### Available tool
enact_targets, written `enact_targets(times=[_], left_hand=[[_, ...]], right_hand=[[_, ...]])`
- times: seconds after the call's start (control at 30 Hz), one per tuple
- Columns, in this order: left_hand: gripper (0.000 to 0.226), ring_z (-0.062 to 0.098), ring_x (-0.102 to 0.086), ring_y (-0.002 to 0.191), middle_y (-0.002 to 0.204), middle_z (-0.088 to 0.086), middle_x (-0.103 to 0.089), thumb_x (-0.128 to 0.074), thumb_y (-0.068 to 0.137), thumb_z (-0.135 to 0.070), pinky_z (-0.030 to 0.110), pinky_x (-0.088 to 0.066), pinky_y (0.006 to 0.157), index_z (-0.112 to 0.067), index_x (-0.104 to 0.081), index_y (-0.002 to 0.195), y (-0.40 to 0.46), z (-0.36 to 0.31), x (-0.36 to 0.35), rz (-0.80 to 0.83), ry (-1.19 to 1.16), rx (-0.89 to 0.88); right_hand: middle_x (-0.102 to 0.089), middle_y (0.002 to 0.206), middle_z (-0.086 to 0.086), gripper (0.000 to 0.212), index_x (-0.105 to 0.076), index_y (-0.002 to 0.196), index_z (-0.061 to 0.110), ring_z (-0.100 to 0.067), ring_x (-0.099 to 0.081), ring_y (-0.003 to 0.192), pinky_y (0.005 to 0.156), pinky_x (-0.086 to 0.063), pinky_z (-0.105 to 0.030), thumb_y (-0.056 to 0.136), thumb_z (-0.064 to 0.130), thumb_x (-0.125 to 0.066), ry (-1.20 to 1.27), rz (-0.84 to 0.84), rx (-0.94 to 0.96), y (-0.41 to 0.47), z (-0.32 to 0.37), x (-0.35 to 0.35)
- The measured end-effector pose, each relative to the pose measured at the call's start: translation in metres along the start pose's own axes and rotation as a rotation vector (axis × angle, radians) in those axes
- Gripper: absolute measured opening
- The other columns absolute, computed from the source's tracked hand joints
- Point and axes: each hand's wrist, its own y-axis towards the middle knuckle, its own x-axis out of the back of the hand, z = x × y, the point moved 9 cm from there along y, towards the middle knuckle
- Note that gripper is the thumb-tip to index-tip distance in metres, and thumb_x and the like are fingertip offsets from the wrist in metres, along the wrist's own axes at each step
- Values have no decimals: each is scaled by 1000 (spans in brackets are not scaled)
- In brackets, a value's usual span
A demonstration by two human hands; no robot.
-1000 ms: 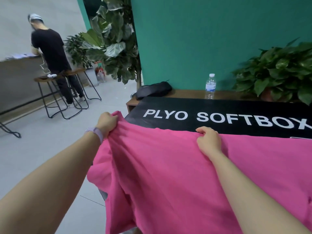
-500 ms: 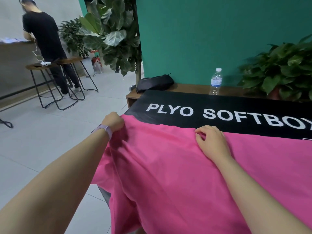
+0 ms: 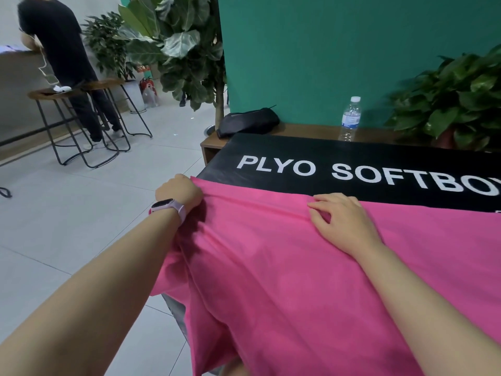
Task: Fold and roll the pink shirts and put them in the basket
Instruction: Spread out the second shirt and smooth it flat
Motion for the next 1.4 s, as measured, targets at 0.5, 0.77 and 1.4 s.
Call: enact_targets(times=[0.5, 0.77, 1.4], left_hand=[[22, 40, -59, 103, 112, 21, -61, -50, 91, -15, 40, -40, 77, -5, -57, 110, -1, -12, 23, -216, 143, -190], [42, 27, -48, 128, 138, 3, -55, -37, 103, -44, 43, -38, 107, -21, -54, 134, -168, -155, -22, 181, -100, -922], [76, 35, -34, 142, 154, 20, -37, -35, 95, -67, 48, -21, 118, -13, -40, 148, -137, -107, -8, 27, 94, -565]], right_hand=[[-6, 166, 23, 84, -13, 161, 38, 3, -3, 152, 126, -4, -28, 89, 82, -21, -51, 452, 18, -2, -1, -36], [-15, 167, 18, 68, -25, 159, 37, -1, -10, 153, 125, -8, -27, 98, 63, -37, -18, 392, -9, 0, -3, -31], [-50, 141, -8, 49, -61, 133, 15, -29, -37, 137, 110, -35, -49, 92, 41, -60, -183, 35, -329, -45, -127, 75]])
